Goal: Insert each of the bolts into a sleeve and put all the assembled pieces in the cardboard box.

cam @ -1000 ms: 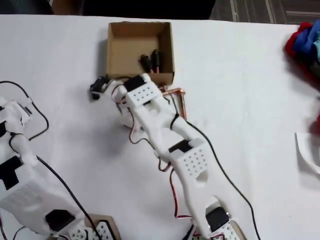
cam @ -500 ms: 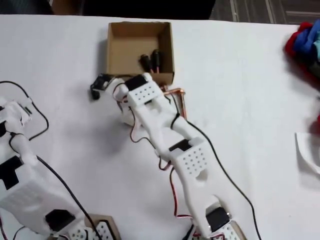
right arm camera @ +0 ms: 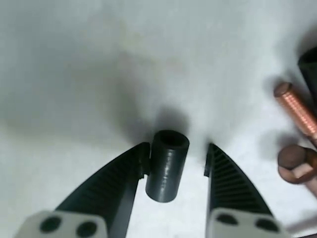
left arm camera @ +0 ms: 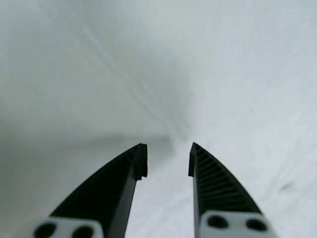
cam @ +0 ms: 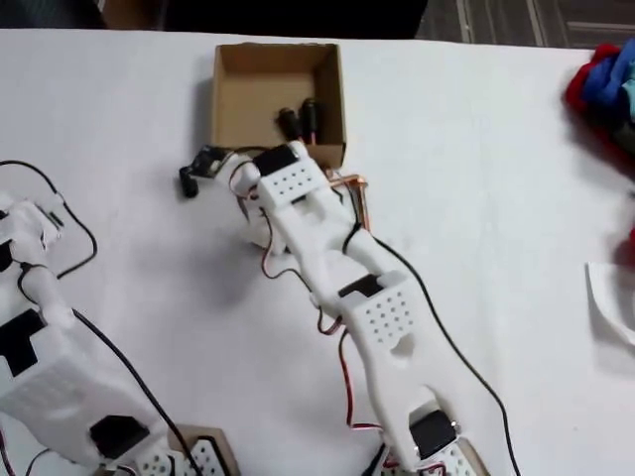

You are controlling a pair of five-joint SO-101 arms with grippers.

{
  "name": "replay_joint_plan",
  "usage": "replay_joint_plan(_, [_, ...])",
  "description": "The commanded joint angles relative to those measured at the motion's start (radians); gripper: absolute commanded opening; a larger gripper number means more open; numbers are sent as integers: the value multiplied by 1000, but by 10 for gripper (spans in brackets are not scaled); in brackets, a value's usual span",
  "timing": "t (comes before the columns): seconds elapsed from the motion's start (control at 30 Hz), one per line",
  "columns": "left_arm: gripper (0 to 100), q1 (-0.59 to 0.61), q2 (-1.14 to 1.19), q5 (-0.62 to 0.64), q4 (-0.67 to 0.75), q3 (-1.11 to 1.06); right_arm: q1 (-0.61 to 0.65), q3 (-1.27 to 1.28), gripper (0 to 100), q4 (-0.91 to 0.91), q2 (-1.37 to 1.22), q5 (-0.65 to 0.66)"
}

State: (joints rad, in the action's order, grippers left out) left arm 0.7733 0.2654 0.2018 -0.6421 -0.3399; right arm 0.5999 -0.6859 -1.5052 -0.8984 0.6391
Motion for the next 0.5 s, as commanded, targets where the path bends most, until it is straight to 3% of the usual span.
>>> replay_joint_plan(0.0, [158,5,-8,-5,-5,44,-38,9,74,-24,-12,34])
replay_joint_plan(0.03, [158,5,-8,-5,-5,44,-38,5,15,-24,-12,34])
replay_joint_plan(0.27, [158,3,-5,-5,-5,45,-44,-5,20,-59,18,21])
replay_joint_plan(0.47, [158,-43,-9,-8,-51,51,-64,-57,21,-142,203,-190])
